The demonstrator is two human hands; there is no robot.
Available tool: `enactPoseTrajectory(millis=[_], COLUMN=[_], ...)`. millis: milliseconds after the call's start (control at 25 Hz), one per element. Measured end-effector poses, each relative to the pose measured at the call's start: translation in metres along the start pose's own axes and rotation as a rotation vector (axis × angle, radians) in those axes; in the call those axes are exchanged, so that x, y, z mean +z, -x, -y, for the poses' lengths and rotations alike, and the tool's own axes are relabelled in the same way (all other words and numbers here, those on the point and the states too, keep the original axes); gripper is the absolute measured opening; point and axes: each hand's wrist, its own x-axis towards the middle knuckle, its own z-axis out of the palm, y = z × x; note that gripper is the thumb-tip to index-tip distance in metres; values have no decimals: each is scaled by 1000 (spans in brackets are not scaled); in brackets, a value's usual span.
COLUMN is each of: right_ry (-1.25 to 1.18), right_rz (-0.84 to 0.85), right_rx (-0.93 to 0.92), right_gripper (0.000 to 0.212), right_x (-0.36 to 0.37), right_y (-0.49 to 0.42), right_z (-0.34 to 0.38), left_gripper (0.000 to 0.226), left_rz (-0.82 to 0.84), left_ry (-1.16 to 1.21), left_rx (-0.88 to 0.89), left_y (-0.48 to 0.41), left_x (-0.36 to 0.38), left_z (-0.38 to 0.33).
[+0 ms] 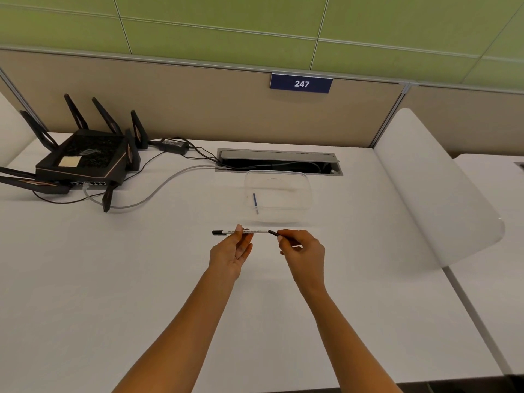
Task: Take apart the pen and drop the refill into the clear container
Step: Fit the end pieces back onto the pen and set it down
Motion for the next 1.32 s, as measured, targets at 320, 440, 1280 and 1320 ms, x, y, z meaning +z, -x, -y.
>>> enactPoseTrajectory(millis=[320, 440, 1280, 1320], right_ry=[41, 31, 100, 96], right_rz=[-29, -31, -2, 1], right_rx=[-5, 6, -71, -67], right_gripper=[29, 28, 17, 17], right_x=[1, 0, 4, 5], right_y=[-2, -2, -13, -14], right_z=[0, 0, -2, -1], left_gripper=[16, 16, 28, 29], left_rz=[10, 22, 102, 106], left_ry=[-7, -23, -88, -85], left_rx=[1, 7, 69, 68], left_y=[1, 2, 5, 5], left_x=[4, 6, 12, 13], left_z=[-3, -4, -4, -3])
